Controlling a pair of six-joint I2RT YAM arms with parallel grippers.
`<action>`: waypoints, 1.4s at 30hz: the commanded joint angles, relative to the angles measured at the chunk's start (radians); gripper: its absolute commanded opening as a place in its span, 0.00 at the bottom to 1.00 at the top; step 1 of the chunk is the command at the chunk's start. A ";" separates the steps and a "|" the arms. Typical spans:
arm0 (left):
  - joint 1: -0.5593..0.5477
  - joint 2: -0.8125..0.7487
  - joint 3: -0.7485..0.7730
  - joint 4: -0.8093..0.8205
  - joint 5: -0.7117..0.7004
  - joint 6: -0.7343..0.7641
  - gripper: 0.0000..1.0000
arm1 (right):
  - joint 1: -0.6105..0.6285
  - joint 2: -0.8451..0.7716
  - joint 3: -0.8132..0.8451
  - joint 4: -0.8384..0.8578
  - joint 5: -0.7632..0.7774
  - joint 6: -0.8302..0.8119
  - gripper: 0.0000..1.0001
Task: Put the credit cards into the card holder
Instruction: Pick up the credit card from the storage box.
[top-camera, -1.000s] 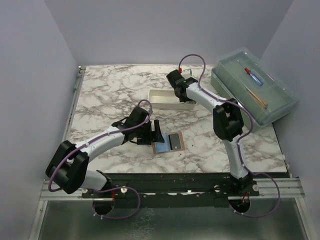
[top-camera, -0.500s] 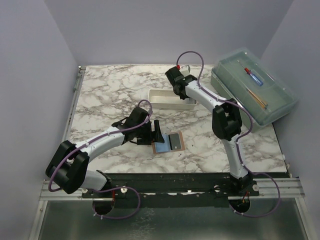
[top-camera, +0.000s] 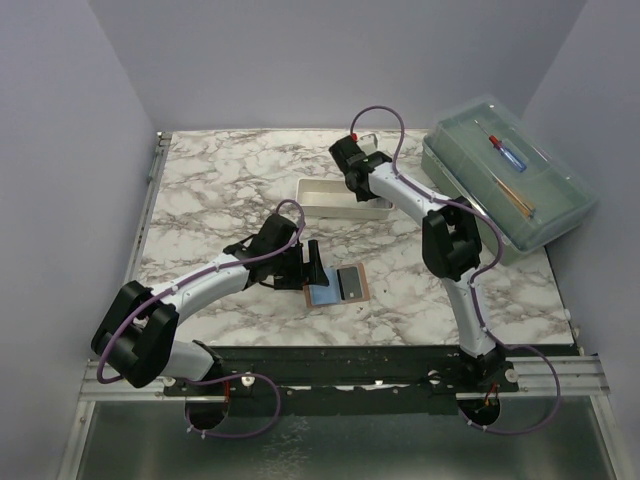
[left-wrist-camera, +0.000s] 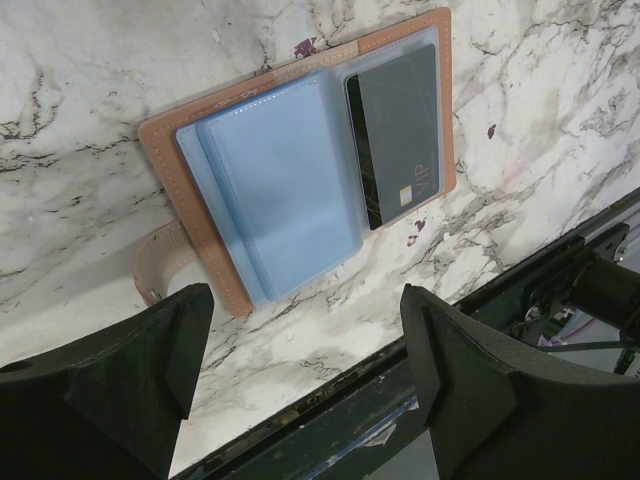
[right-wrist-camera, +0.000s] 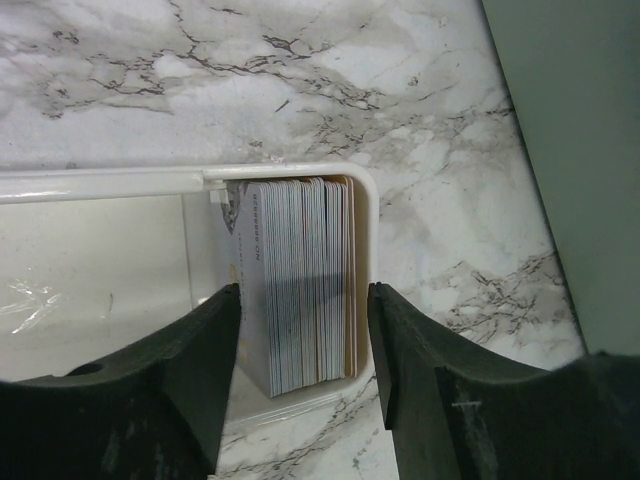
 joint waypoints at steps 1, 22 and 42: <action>0.006 -0.008 -0.008 0.011 0.010 0.015 0.82 | 0.016 0.029 0.029 -0.010 -0.004 -0.025 0.62; 0.009 -0.012 -0.007 0.015 0.013 0.017 0.83 | 0.019 0.073 0.076 -0.047 0.086 -0.048 0.42; 0.012 0.000 -0.012 0.017 0.017 0.013 0.83 | 0.020 0.045 0.084 -0.056 0.045 -0.029 0.09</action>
